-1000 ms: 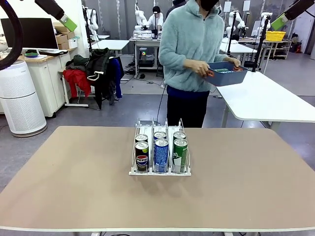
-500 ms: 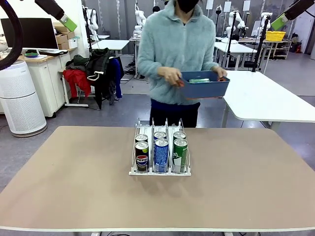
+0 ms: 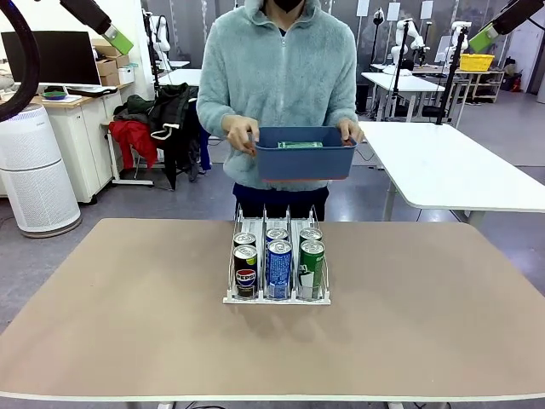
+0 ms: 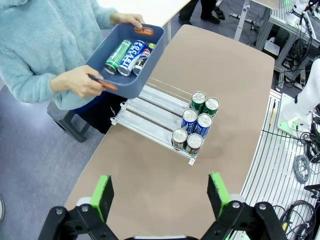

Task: Fill the beverage cans into the dispenser.
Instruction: Pick up the Sprite handed by the human.

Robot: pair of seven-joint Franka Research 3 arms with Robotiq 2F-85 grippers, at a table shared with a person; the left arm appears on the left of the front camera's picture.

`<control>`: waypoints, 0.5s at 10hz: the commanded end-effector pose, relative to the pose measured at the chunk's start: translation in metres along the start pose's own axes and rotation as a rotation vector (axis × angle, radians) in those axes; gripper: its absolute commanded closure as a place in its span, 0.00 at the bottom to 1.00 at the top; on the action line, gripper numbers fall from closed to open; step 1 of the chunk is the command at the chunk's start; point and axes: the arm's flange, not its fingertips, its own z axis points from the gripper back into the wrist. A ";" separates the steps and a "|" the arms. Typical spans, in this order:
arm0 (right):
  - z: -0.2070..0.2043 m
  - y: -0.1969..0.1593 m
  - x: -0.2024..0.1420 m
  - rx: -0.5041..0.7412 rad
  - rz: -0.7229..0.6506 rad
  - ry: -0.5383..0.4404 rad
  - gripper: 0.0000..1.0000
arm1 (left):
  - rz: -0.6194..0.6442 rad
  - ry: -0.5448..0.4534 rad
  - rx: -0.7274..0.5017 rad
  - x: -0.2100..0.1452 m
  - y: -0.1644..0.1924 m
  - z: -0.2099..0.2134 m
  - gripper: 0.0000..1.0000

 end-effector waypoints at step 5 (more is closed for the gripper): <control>0.000 0.001 0.000 0.004 0.001 0.001 0.00 | 0.001 -0.001 0.000 0.000 -0.001 0.001 0.00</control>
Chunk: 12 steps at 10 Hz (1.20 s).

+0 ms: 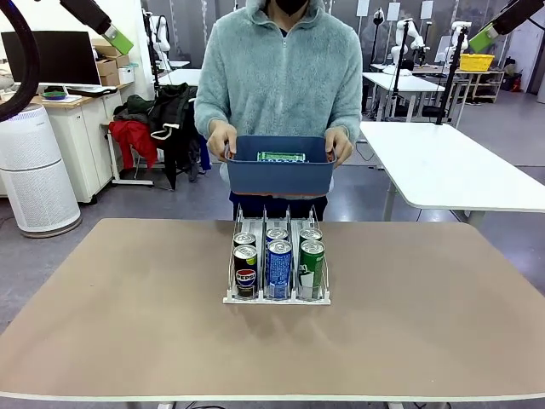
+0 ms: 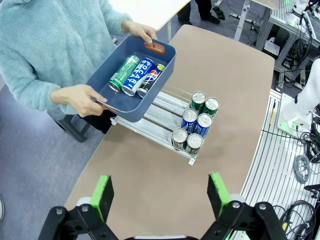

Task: Fill the beverage cans into the dispenser.
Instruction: Pick up the Sprite handed by the human.

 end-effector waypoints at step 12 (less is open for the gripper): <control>0.000 0.001 0.000 0.004 0.001 0.001 0.00 | 0.001 -0.001 0.000 0.000 -0.001 0.001 0.00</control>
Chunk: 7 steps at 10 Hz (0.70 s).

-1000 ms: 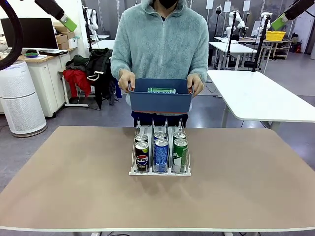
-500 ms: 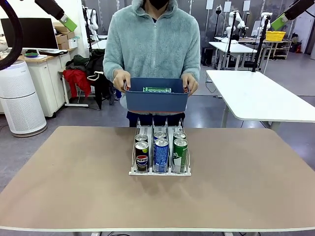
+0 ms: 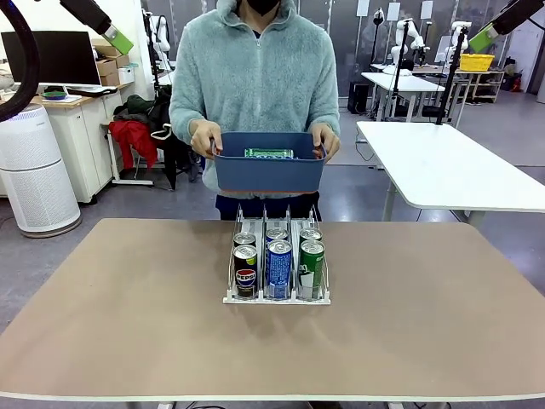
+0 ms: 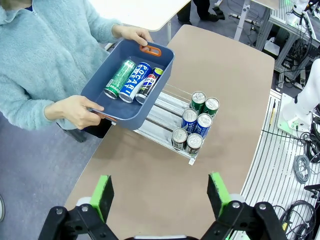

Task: Fill the beverage cans into the dispenser.
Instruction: Pick up the Sprite handed by the human.

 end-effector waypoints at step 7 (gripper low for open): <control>0.000 0.001 0.000 0.004 0.001 0.001 0.00 | 0.001 -0.001 0.000 0.000 -0.001 0.001 0.00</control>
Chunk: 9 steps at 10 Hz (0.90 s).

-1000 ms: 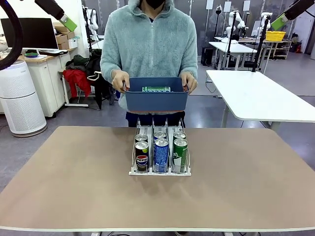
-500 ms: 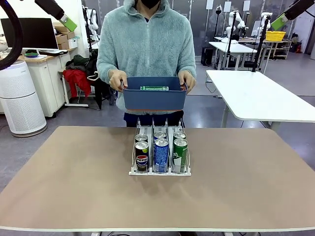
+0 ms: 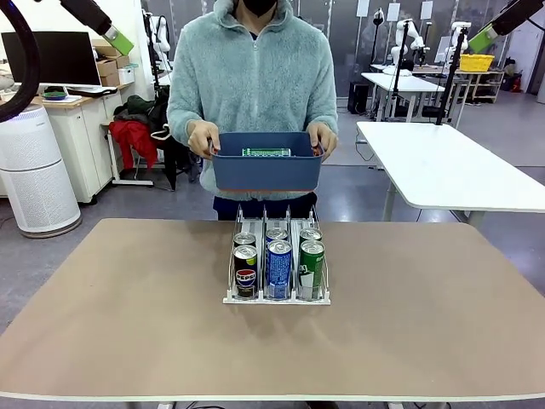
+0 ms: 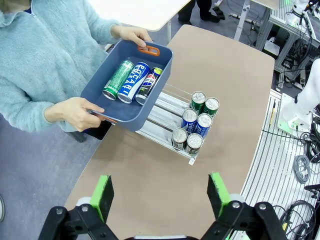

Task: Fill the beverage cans into the dispenser.
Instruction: Pick up the Sprite handed by the human.

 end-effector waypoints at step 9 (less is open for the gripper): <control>0.000 0.001 0.000 0.004 0.001 0.001 0.00 | 0.001 -0.001 0.000 0.000 -0.001 0.001 0.00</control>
